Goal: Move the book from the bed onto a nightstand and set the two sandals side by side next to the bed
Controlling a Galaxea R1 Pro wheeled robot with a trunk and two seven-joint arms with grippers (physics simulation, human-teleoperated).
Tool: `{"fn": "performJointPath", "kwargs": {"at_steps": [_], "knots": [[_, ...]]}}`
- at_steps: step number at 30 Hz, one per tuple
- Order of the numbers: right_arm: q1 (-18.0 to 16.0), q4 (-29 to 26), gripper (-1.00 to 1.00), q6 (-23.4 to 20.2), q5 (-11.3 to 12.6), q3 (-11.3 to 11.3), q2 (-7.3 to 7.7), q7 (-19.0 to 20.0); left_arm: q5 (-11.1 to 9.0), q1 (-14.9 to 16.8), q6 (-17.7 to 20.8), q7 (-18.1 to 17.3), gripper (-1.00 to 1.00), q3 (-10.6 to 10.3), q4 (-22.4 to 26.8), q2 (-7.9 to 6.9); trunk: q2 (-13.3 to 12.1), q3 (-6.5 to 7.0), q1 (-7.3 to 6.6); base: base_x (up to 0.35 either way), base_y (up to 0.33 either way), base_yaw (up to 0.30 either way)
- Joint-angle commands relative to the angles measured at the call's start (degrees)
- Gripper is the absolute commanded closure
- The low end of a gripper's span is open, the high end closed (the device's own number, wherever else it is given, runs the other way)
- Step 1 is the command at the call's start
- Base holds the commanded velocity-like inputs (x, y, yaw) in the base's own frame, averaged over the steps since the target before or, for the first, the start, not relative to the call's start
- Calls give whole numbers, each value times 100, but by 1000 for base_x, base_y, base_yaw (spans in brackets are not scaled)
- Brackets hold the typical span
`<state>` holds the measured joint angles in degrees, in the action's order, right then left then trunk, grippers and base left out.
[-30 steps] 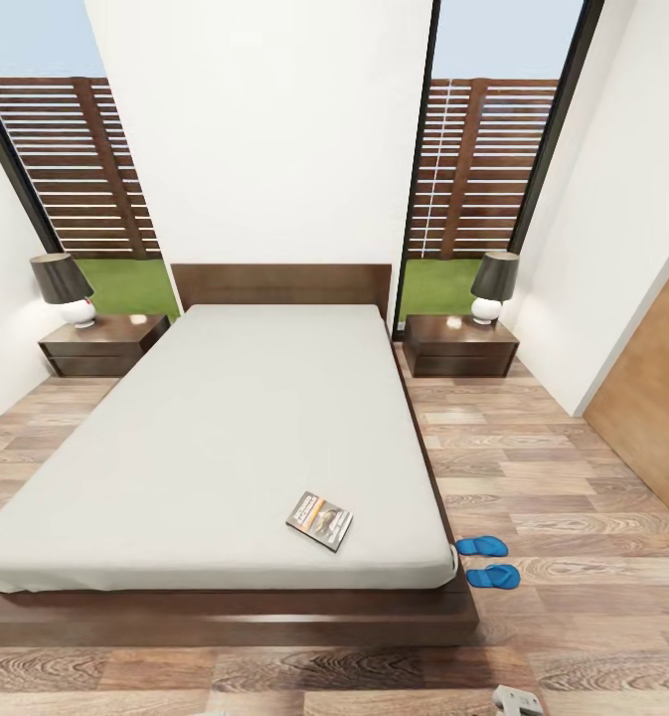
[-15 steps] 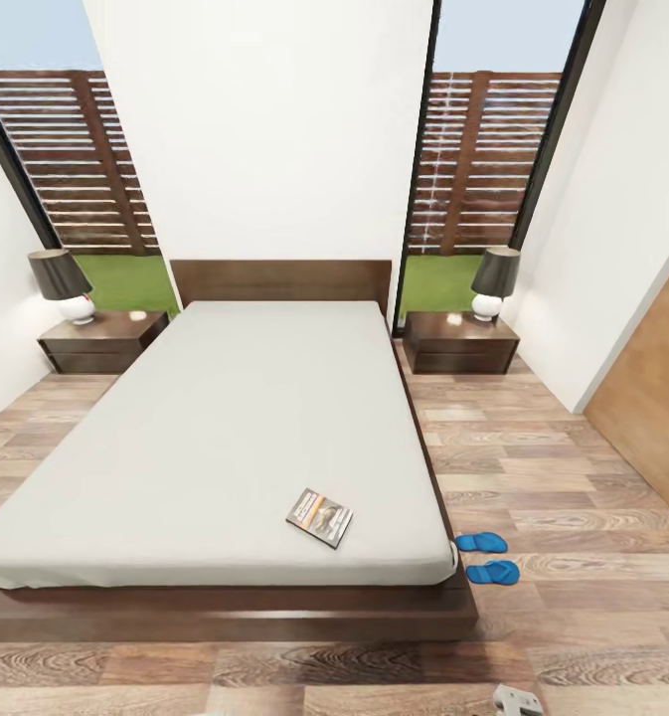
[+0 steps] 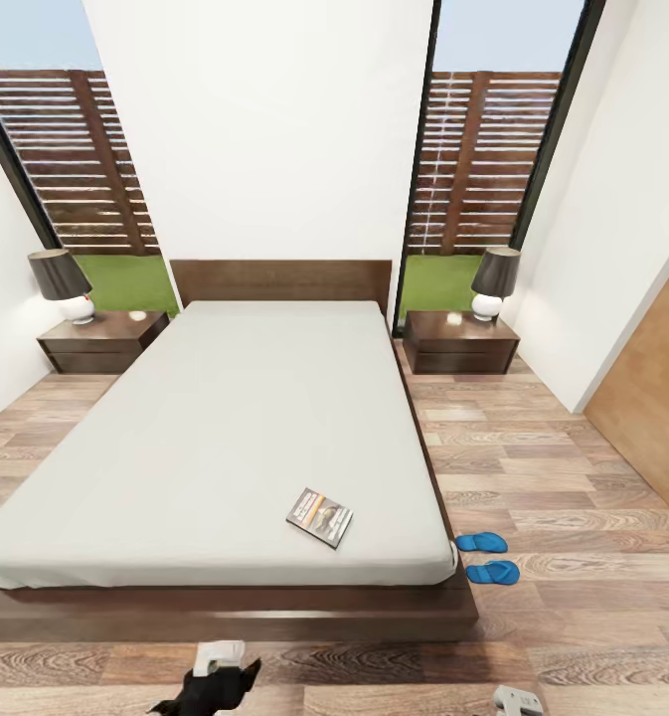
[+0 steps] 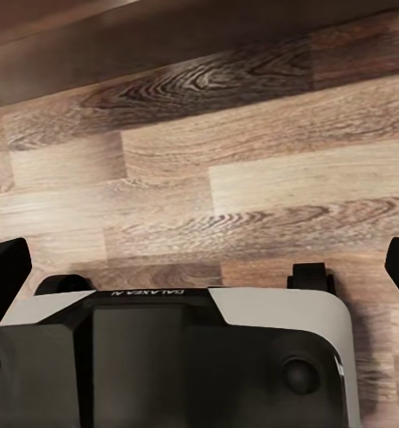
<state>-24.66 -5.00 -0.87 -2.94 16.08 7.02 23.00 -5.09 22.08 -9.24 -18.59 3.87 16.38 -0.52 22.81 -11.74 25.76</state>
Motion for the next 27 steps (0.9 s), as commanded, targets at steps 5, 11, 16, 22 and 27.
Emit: {"fn": "performJointPath", "kwargs": {"at_steps": [5, 11, 16, 22, 27], "knots": [[-4, -1, -100, -9, -31, 45, 1, 43, -228, 21, 2496, -452, -100, 32, 2576, 45, 10, -12, 3, 0, 0, 0], [-4, -1, -100, -9, -31, 45, -2, 46, -1248, 77, 3936, -482, -100, 44, 4804, 130, 10, -12, 3, 0, 0, 0], [-4, -1, -100, -9, -27, 45, 0, 53, -1879, 261, 4231, -314, -100, 271, 5297, 133, 10, -12, 3, 0, 0, 0], [-4, -1, -100, -21, -21, 45, -2, 62, -2215, 327, 4062, 495, -100, 438, 5070, 330, 10, -12, 3, 0, 0, 0], [-4, -1, -100, -26, -15, 45, 0, 62, -2241, 334, 3974, 599, -100, 442, 4984, 431, 10, -18, 3, 0, 0, 0]]}}
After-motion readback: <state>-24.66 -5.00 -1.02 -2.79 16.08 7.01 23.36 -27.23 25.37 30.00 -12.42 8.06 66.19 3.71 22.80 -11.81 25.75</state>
